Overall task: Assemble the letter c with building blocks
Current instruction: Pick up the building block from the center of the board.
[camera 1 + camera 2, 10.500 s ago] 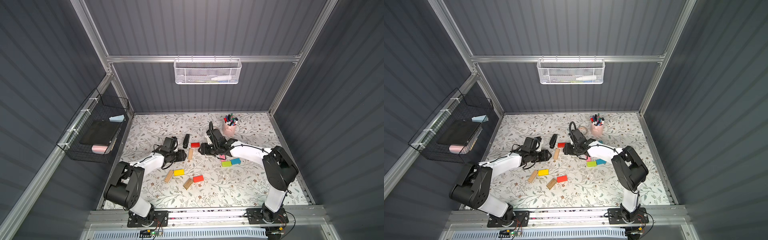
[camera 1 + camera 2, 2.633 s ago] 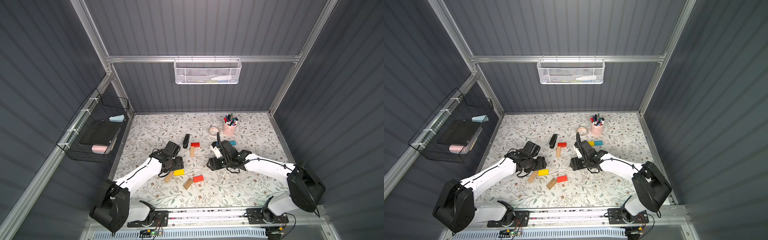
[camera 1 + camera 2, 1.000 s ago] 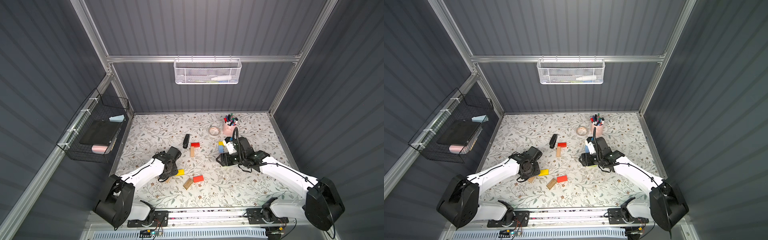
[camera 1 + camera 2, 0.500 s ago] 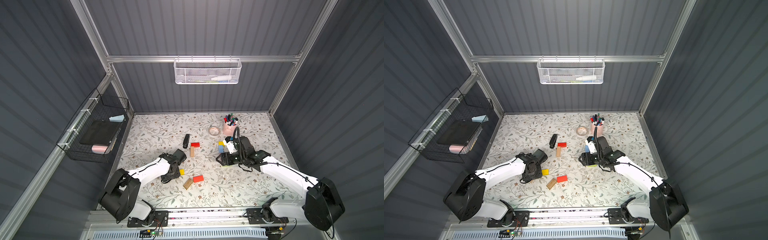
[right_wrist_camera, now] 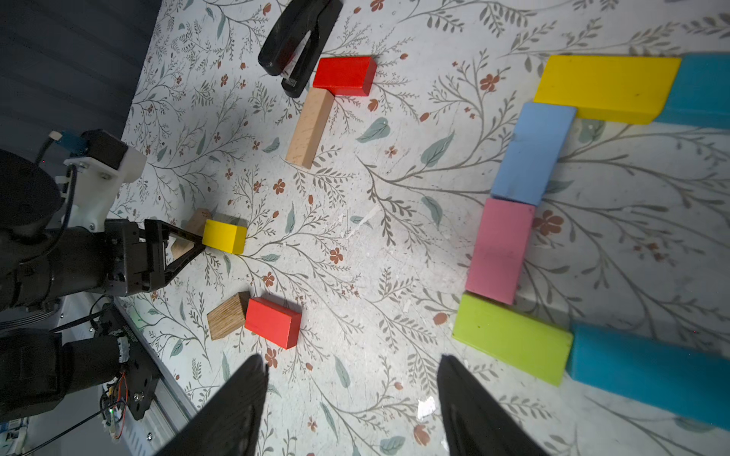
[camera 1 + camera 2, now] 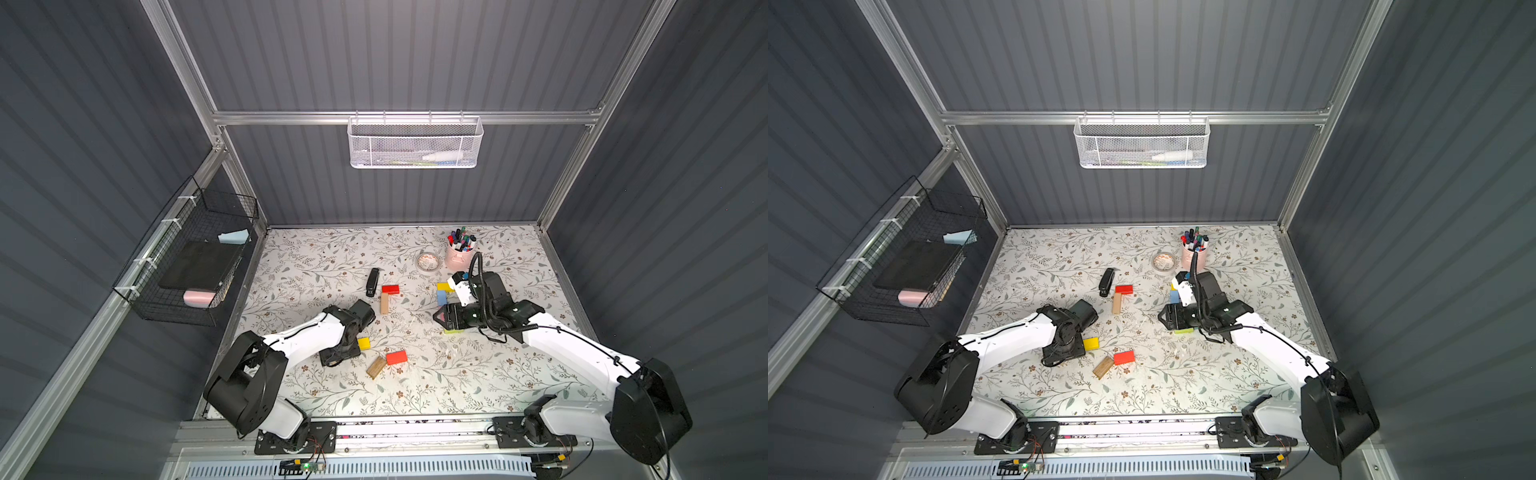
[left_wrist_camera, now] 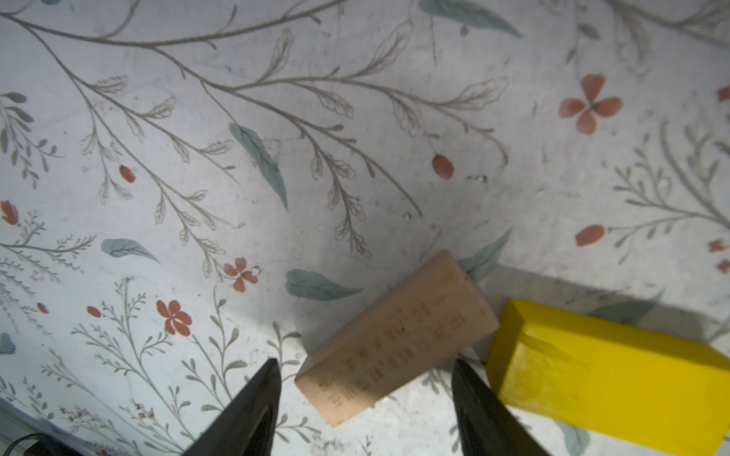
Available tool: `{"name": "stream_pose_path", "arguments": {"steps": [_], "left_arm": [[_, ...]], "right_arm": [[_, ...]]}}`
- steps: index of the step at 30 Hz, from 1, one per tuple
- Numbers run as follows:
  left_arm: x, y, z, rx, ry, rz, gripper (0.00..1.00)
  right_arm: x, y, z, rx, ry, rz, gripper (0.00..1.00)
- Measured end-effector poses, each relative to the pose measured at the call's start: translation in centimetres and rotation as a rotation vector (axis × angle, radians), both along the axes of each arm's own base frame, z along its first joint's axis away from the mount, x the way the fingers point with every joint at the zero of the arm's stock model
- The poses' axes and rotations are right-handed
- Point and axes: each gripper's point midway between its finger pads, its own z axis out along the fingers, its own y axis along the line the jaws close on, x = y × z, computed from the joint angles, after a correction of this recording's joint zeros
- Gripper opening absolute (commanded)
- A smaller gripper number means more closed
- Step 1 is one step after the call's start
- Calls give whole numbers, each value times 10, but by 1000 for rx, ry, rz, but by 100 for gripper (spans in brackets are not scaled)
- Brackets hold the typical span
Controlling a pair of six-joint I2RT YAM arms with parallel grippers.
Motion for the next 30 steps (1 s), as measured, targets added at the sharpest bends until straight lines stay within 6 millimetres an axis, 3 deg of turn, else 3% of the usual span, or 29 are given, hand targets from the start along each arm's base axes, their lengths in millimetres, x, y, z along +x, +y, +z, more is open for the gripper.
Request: {"name": "stream_pose_path", "arguments": {"steps": [17, 30], "left_arm": [[13, -4, -4, -7, -13, -40, 51], [23, -17, -6, -82, -36, -78, 29]], "right_arm": [[-1, -1, 8, 22, -12, -2, 69], [-4, -1, 4, 24, 1, 4, 67]]}}
